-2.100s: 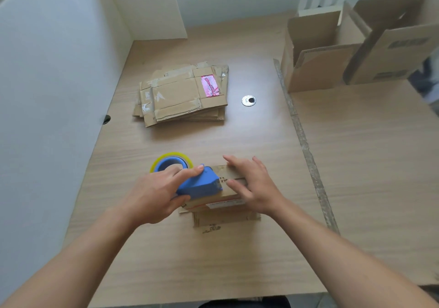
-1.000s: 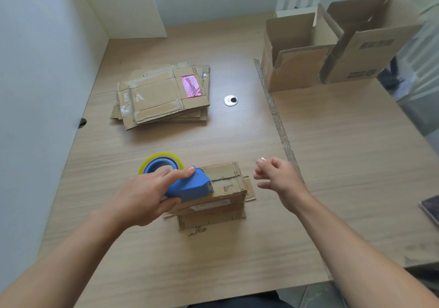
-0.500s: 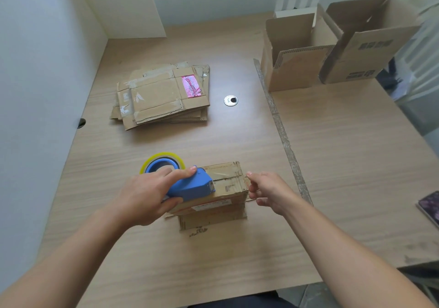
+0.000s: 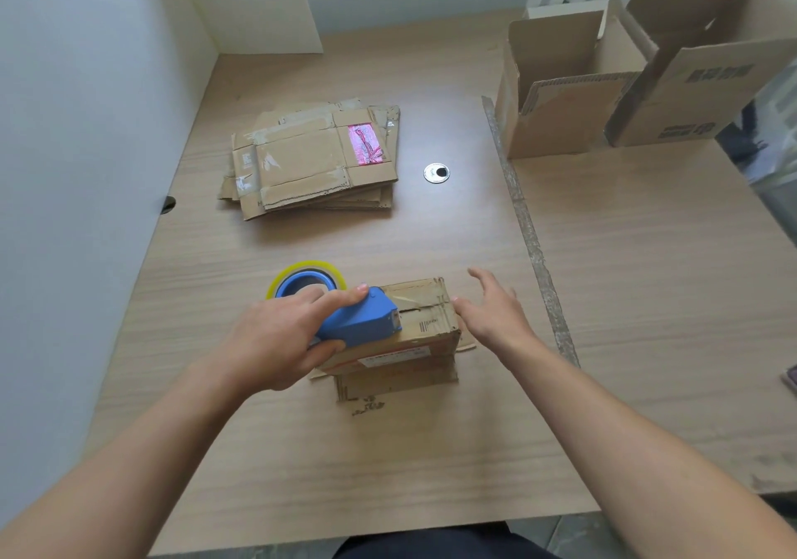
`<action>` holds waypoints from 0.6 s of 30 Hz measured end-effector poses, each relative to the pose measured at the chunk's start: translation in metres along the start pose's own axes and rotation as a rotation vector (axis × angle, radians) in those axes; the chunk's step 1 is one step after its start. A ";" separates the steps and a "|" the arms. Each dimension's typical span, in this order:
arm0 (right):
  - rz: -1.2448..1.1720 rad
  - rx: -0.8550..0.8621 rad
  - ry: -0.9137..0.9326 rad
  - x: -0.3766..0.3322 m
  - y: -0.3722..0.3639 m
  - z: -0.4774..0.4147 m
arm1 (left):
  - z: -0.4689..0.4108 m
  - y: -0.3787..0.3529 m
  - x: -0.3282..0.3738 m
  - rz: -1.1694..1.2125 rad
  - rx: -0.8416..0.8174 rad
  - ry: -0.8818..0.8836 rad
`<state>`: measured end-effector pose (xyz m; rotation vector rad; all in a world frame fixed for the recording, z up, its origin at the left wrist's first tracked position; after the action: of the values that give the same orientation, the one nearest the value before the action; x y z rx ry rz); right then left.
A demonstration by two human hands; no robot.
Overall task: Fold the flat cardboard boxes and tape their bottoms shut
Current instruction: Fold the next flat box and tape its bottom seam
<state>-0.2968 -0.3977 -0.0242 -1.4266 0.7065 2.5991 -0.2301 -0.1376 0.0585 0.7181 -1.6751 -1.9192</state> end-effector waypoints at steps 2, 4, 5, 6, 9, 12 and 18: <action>0.019 0.000 0.091 -0.003 0.002 0.001 | 0.001 0.000 0.002 -0.014 0.011 0.011; -0.049 -0.005 0.141 -0.008 -0.001 0.003 | 0.001 -0.001 0.002 -0.017 0.011 0.030; -0.090 -0.018 0.142 -0.009 -0.004 0.003 | 0.002 -0.001 0.002 -0.016 0.014 0.042; -0.120 -0.032 0.143 -0.010 -0.007 0.003 | 0.002 -0.001 0.002 -0.015 0.018 0.053; -0.113 -0.050 0.146 -0.015 -0.015 -0.001 | 0.002 0.000 0.003 -0.005 0.026 0.073; -0.119 -0.062 0.165 -0.020 -0.022 -0.009 | 0.002 0.003 0.004 0.024 0.019 0.094; -0.104 -0.096 0.258 -0.019 -0.028 -0.017 | 0.002 0.017 0.005 0.068 -0.067 0.102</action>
<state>-0.2645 -0.3782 -0.0264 -1.7985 0.5223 2.4262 -0.2343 -0.1419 0.0750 0.7117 -1.5466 -1.8516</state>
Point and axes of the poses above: each hand's wrist, its own z-axis away from the middle knuckle, its own y-axis out of the back of the hand, x = y × z, the point moved 6 cm from there along -z, towards the middle knuckle, and after that the axes turned 14 degrees about -z, right-handed, at the moved point
